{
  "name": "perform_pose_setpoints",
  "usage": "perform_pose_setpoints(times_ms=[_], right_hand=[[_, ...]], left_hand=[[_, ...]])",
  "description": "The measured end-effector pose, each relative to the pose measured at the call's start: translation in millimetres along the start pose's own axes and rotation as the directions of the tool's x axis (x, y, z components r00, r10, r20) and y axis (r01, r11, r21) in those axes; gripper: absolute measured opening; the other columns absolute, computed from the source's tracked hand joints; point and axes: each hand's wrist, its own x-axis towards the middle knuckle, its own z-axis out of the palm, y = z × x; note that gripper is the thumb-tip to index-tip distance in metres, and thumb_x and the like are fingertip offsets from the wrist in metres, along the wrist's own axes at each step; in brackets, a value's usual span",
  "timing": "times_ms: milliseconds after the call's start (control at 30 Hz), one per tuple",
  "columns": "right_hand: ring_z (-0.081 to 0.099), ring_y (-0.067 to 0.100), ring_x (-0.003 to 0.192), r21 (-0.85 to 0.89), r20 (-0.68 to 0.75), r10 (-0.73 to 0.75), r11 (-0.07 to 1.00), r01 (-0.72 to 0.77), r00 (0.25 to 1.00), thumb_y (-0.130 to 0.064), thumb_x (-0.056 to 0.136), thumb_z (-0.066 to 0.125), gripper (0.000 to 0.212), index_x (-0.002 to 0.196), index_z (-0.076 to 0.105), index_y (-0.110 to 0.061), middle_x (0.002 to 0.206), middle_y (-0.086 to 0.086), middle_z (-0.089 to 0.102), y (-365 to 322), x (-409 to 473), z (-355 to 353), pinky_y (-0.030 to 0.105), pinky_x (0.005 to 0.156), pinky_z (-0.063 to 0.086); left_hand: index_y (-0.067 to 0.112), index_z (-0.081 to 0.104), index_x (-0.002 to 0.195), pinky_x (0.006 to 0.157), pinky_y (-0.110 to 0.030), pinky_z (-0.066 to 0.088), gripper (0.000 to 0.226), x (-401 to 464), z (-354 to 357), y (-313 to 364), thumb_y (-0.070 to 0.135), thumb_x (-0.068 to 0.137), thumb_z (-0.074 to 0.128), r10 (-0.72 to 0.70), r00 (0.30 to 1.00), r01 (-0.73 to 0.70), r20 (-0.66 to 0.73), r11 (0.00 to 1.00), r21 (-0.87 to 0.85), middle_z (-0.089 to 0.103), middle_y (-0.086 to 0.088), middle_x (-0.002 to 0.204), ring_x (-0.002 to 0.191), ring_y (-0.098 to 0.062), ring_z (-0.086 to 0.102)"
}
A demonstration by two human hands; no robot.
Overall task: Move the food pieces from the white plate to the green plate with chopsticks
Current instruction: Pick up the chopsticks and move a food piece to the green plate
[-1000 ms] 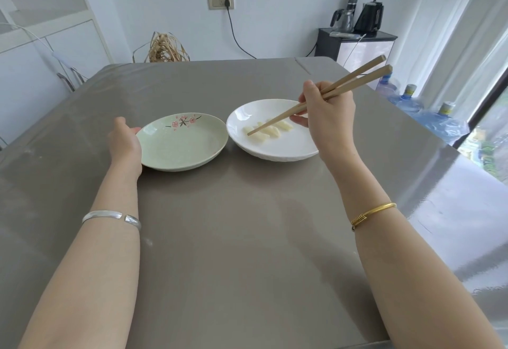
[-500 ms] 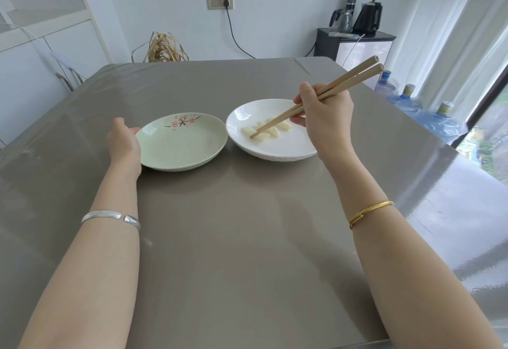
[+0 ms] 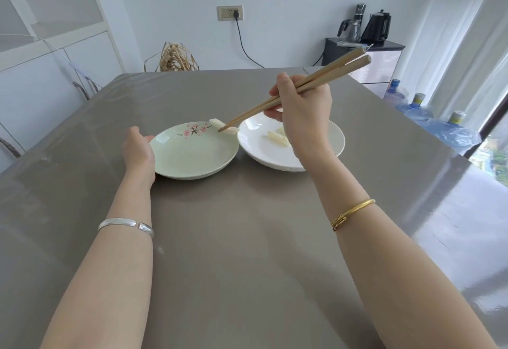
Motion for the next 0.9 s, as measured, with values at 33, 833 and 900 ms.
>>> perform_pose_setpoints(times_ms=[33,833,900], right_hand=[[0.058,0.022,0.059,0.005,0.019,0.001,1.000,-0.001,1.000,-0.011,0.089,0.051,0.033,0.056,0.056,-0.009,0.057,0.005,0.053,-1.0,-1.4,7.5,0.043,0.065,0.061],[0.066,0.034,0.066,-0.102,0.219,0.025,0.995,-0.002,0.975,-0.013,0.091,0.048,0.036,0.072,0.056,0.017,0.056,0.005,0.054,19.9,-29.3,72.7,0.054,0.071,0.056],[0.066,0.031,0.065,-0.102,0.226,0.026,0.995,-0.003,0.974,-0.013,0.091,0.048,0.035,0.070,0.058,0.013,0.055,0.003,0.054,18.8,-30.6,72.6,0.054,0.072,0.056]], left_hand=[[0.008,0.058,0.102,0.061,-0.028,0.040,0.048,-0.1,-0.4,0.3,0.042,0.093,0.026,0.004,1.000,-0.004,0.001,1.000,0.000,0.063,-0.007,0.088,0.084,-0.028,0.057],[0.007,0.059,0.100,0.071,-0.030,0.040,0.046,-3.5,1.1,0.3,0.040,0.095,0.026,0.042,0.999,-0.042,-0.020,0.999,0.011,0.061,-0.012,0.105,0.090,-0.026,0.054],[0.007,0.058,0.100,0.068,-0.030,0.040,0.046,-4.2,0.3,0.5,0.040,0.095,0.026,0.039,0.999,-0.039,-0.016,0.999,0.008,0.061,-0.012,0.105,0.085,-0.025,0.054]])
